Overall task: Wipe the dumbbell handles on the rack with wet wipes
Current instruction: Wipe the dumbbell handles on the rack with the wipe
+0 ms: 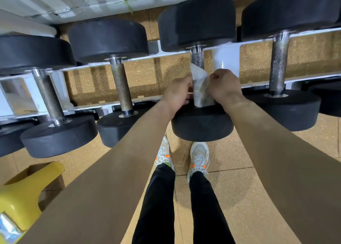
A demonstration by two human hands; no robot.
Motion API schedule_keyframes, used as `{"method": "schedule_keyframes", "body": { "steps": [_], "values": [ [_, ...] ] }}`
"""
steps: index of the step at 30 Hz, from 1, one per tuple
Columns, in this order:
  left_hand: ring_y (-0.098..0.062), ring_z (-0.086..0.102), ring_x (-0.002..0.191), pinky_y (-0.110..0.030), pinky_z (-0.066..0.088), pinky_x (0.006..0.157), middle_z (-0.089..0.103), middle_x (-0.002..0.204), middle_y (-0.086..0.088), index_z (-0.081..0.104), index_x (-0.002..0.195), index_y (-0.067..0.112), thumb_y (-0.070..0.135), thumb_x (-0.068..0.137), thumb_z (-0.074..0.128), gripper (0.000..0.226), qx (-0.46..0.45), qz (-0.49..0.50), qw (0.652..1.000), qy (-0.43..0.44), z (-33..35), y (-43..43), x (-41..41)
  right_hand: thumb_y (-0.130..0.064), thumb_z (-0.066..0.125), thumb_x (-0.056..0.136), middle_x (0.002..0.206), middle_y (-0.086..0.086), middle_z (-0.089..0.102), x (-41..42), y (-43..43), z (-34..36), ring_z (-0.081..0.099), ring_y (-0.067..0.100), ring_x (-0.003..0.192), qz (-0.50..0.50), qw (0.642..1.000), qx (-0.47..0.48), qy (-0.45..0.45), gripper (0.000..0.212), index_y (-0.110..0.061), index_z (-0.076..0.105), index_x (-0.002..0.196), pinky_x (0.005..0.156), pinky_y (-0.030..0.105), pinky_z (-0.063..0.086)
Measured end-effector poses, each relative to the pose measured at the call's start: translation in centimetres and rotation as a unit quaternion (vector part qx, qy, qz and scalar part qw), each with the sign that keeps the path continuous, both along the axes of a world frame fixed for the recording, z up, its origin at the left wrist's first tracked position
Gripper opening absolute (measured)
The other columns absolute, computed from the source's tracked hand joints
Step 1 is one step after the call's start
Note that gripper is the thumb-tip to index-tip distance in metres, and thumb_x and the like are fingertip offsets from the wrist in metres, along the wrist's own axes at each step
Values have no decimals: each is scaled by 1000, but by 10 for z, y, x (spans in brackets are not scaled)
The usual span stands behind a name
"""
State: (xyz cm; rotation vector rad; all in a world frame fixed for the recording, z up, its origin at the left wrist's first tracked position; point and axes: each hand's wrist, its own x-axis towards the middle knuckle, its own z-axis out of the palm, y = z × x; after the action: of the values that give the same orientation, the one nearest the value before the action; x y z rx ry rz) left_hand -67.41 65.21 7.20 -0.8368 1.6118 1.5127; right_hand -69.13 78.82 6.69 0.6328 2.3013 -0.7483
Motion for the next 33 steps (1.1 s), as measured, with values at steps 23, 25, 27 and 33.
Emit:
{"method": "schedule_keyframes", "body": {
  "steps": [23,25,27,33],
  "values": [
    [-29,66,88,-42,53,88,67,96,-15,63,107,6,46,105,25,55,268,221,929,-126,-34,14,-22,-19,54,102,76,1,57,12,9,6,50,17,68,80,979,-24,185,13,-16,52,89,55,21,28],
    [-29,67,91,-43,53,89,69,99,-15,64,109,6,41,106,29,50,268,222,930,-120,-38,14,-19,-15,54,102,71,-2,55,18,9,7,51,13,67,61,972,-49,221,13,-14,53,89,55,20,29],
    [-32,66,101,-44,55,89,68,112,-18,62,120,5,36,106,33,45,251,222,937,-102,-39,14,-17,-12,54,102,68,-8,53,25,11,11,49,1,60,21,967,-97,235,15,-15,54,87,54,13,33],
    [-32,71,96,-40,62,70,69,125,-16,60,134,9,30,108,37,41,204,248,942,-100,-34,13,-18,-10,57,96,75,-15,58,4,42,39,54,-4,67,-237,910,-176,291,27,-29,58,75,70,22,46]
  ]
}}
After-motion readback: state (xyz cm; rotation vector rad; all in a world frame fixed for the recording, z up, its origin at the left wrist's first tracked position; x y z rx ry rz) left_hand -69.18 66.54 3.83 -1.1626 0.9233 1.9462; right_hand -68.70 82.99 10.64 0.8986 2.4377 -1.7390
